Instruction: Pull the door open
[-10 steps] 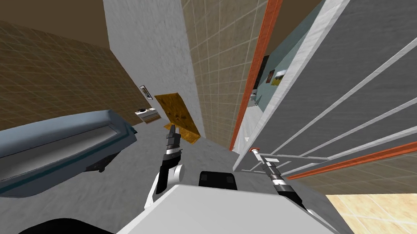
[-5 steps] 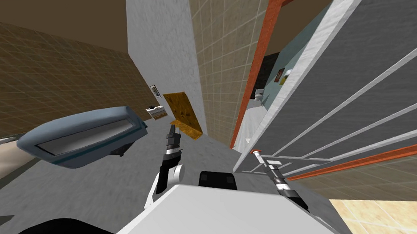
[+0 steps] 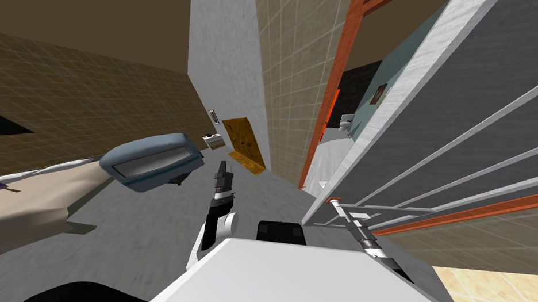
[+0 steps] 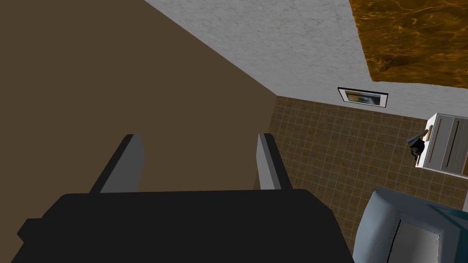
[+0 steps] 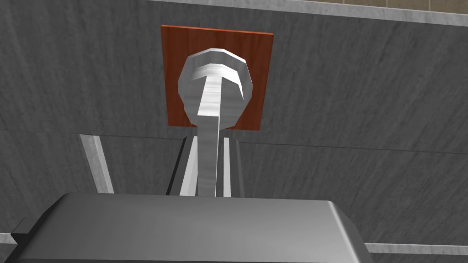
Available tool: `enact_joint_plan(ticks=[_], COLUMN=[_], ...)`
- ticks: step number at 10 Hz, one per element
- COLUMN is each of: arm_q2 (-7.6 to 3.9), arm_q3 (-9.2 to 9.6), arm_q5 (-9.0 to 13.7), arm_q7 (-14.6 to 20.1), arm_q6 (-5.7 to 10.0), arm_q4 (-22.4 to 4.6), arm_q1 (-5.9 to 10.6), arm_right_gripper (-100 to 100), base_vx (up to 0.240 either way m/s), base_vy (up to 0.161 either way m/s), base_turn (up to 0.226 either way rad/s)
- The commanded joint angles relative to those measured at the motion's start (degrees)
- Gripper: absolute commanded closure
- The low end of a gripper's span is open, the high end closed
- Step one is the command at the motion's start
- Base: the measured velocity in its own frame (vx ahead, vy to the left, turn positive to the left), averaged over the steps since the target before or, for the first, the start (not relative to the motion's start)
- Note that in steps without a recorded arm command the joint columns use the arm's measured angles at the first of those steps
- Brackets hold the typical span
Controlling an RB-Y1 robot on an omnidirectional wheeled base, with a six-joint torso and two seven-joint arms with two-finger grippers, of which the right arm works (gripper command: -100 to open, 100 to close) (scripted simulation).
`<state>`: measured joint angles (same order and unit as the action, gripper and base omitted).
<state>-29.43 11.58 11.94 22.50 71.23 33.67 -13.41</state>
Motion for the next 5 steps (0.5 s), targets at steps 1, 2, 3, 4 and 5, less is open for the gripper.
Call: enact_joint_plan(ticks=[1,2,3,4,5], arm_q2=[-0.49,-0.23,-0.31,-0.34,-0.41], arm_q3=[0.23,0.18,0.49,0.54,0.64], arm_q5=[0.26,0.13,0.18,0.2,0.26], arm_q7=[0.36,0.09,0.24,0.27,0.35], arm_q6=[1.74,0.65,1.41,1.57,1.93], arm_q4=[-0.83,0.11,-0.54,-0.69,-1.01], arm_q1=[-0.7,-0.64,-0.78,-0.77,-0.76], arm_right_gripper=[100,100,100,100,100], base_vx=[-0.212,-0.097,-0.122,-0.2,-0.193], base_vy=[-0.051,-0.018,-0.03,-0.062,-0.082], base_turn=[0.143,0.023,0.193,0.186,0.128])
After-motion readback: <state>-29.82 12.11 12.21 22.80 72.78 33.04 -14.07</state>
